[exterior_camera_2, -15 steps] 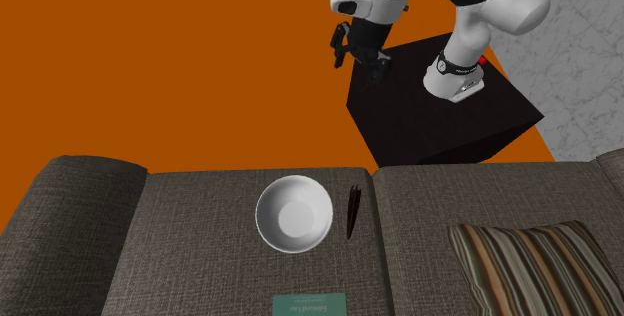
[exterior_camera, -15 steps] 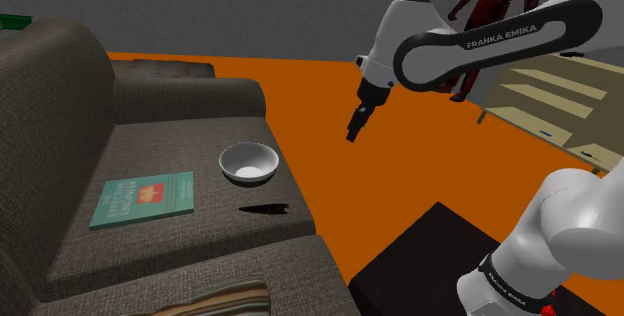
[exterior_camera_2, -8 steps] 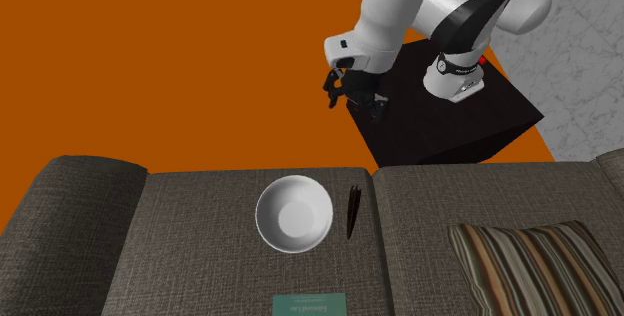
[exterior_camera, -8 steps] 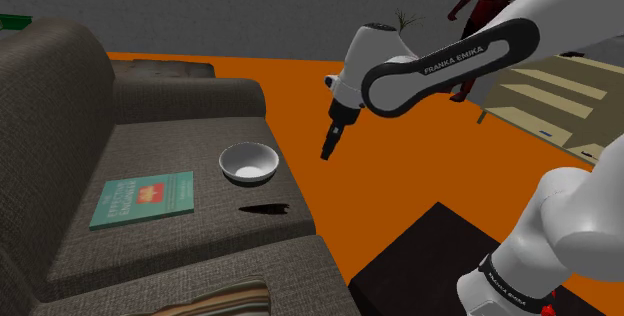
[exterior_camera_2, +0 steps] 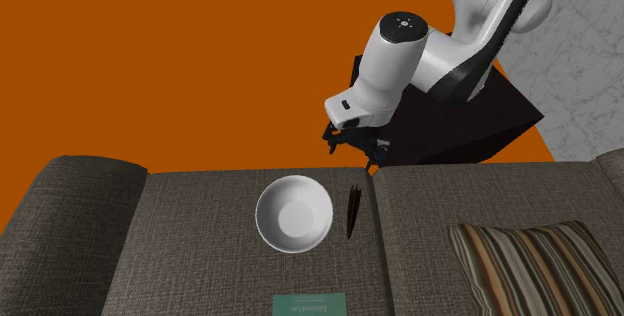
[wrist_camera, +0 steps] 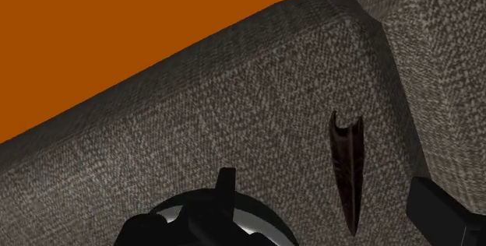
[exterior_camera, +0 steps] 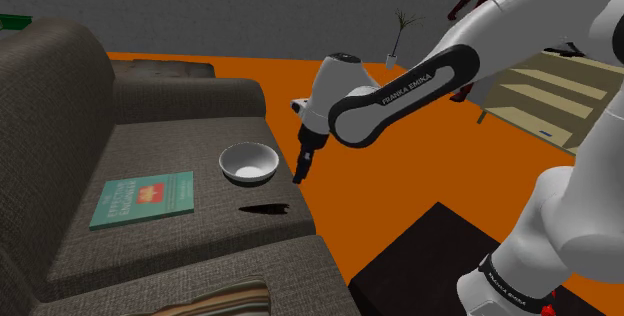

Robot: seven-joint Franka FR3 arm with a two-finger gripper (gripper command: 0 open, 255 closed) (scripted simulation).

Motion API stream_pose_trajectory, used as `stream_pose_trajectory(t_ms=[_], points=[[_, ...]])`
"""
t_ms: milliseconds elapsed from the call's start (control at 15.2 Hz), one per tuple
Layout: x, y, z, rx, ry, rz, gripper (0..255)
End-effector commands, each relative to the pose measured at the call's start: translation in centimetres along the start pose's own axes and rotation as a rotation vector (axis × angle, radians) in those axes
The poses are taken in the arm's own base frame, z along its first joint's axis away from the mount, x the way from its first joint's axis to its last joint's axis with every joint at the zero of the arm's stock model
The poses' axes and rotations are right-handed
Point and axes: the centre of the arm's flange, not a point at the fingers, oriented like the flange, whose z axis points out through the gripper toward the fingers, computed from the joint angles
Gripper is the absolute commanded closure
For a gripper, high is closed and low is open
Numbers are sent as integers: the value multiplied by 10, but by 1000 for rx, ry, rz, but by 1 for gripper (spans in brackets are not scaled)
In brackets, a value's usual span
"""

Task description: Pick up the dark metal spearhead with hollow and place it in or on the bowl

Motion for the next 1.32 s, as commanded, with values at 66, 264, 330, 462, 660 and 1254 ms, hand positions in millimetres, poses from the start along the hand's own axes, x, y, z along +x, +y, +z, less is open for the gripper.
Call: stream_pose_trajectory(t_ms=[66, 264, 330, 462, 660, 1254], points=[[20, -17, 29, 17, 15, -79, 0], [38, -36, 54, 35, 29, -156, 0], [44, -43, 63, 40, 34, -181, 0], [47, -46, 72, 43, 36, -193, 0], [47, -47, 88, 43, 36, -193, 0], [48, -48, 107, 43, 36, -193, 0]])
